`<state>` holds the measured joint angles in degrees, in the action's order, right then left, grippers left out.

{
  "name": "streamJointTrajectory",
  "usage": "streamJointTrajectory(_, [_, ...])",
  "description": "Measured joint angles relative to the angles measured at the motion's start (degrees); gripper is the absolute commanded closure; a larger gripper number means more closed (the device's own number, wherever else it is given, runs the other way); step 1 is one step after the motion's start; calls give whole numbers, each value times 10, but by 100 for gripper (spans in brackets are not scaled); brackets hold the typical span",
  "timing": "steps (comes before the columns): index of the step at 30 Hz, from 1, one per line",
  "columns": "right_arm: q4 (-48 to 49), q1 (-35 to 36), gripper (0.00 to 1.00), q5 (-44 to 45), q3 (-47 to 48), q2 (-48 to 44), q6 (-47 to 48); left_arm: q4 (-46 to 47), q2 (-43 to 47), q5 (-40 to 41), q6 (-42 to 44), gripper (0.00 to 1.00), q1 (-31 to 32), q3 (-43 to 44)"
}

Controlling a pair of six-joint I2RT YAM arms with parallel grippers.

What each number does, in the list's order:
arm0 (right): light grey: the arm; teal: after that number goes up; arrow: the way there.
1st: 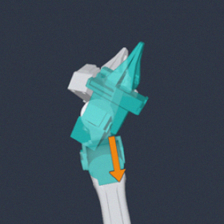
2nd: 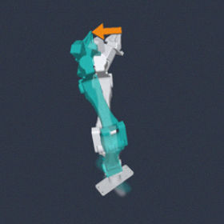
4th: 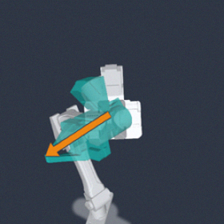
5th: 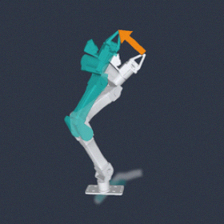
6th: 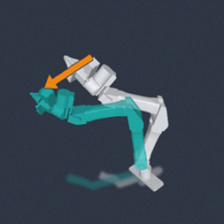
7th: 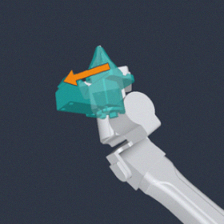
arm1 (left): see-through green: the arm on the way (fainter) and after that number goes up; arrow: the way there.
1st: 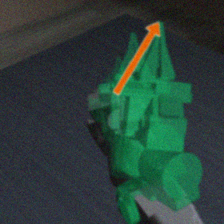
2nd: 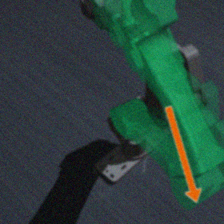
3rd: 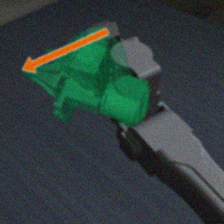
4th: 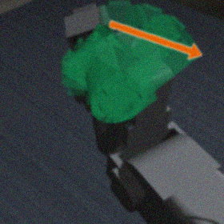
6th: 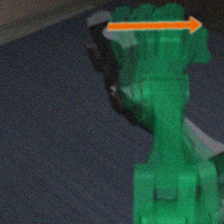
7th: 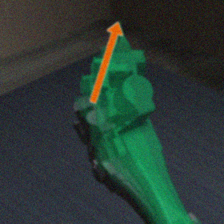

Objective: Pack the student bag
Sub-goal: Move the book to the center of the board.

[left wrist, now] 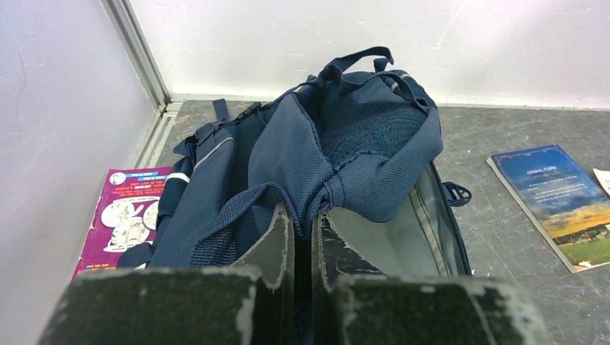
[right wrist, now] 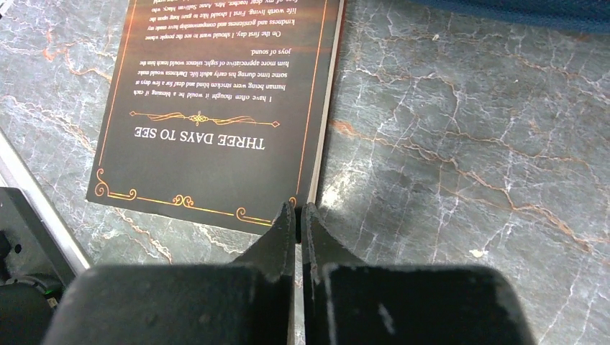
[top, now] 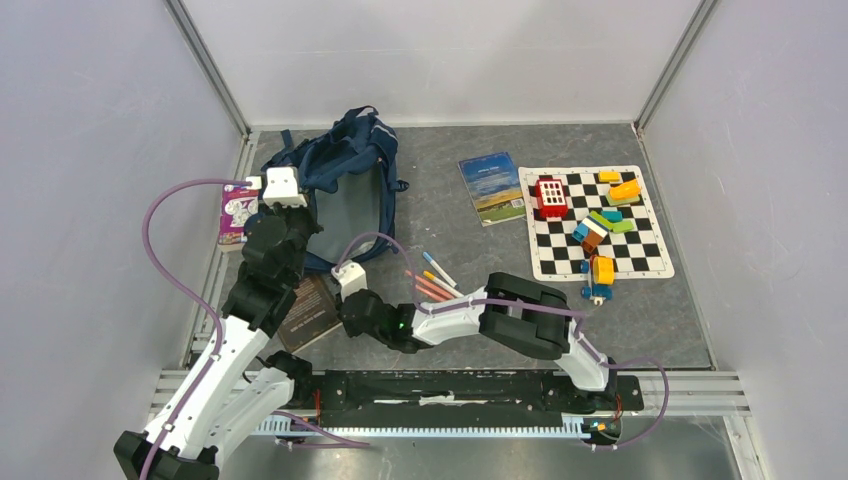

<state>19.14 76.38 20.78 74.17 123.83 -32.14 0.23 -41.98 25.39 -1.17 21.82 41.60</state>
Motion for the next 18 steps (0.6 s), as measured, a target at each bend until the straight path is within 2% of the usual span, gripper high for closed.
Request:
streamJointTrajectory(6, [0, 12, 100, 31, -2, 0, 1, 2, 0, 0, 0, 98, 0, -1])
streamJointTrajectory(12, [-46, 33, 100, 113, -6, -14, 5, 3, 0, 0, 0, 98, 0, -2])
streamJointTrajectory(18, [-80, 41, 100, 174, -114, -97, 2, 4, 0, 0, 0, 98, 0, -4])
